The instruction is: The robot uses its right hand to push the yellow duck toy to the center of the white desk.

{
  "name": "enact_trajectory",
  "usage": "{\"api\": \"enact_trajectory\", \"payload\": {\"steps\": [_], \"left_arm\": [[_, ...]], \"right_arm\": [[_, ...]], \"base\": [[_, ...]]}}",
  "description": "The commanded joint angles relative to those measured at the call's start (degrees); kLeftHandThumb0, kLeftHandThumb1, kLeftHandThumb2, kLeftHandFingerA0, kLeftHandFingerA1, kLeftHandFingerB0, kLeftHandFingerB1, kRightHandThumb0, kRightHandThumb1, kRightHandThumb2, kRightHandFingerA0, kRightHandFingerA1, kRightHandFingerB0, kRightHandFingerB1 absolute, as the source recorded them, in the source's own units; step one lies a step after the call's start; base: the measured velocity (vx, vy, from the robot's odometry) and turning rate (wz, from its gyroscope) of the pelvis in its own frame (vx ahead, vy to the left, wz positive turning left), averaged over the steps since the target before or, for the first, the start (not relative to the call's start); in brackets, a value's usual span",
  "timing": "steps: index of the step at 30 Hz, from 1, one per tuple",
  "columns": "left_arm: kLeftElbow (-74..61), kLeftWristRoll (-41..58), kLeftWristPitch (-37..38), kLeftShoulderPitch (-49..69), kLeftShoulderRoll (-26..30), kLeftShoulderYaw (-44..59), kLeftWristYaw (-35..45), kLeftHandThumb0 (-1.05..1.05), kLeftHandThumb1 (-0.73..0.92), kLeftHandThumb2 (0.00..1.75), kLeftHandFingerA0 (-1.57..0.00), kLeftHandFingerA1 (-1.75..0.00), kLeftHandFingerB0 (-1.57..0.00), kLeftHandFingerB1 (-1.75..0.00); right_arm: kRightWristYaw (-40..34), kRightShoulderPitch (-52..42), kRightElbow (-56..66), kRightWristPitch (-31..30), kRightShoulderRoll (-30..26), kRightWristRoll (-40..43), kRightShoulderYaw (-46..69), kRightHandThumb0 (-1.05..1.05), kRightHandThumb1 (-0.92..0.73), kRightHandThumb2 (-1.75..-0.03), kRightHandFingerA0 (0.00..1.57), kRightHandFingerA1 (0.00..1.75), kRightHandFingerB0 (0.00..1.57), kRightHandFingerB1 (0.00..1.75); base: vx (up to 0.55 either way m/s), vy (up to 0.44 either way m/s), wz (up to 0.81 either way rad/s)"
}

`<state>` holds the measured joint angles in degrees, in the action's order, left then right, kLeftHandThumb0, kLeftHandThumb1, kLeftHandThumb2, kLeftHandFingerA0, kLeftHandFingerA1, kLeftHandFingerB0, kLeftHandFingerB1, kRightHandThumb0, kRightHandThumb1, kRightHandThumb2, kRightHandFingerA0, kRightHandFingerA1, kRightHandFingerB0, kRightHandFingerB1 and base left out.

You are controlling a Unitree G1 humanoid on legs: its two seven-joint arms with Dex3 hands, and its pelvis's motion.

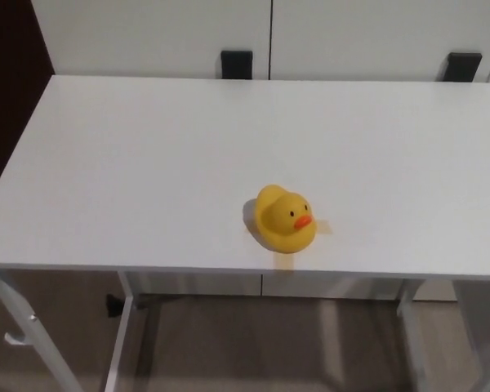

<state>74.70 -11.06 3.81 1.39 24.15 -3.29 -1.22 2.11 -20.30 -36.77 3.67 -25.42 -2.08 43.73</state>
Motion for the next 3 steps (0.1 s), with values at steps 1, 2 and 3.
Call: {"api": "enact_trajectory", "payload": {"steps": [1,2,3], "left_arm": [[0.0,0.3,1.9,0.1,2.6,1.2,0.1,-0.17,0.6,0.78,-0.87,-0.84,-0.88,-0.83],[-0.1,0.3,1.8,0.1,2.6,1.3,0.2,-0.17,0.61,0.72,-0.86,-0.78,-0.86,-0.81],[-0.1,0.3,1.8,0.1,2.6,1.3,0.2,-0.17,0.61,0.72,-0.86,-0.78,-0.86,-0.81]], "right_arm": [[7.7,3.0,-17.8,8.0,-7.0,-5.9,-12.8,-0.03,-0.46,-0.95,1.01,0.57,0.86,0.59],[8.0,4.1,-19.1,6.5,-8.0,-6.6,-14.3,-0.05,-0.49,-0.85,1.0,0.56,0.79,0.57],[8.0,4.1,-19.1,6.5,-8.0,-6.6,-14.3,-0.05,-0.49,-0.85,1.0,0.56,0.79,0.57]], "base": [[0.0,0.0,0.0],[0.0,0.0,0.0],[0.0,0.0,0.0]]}}
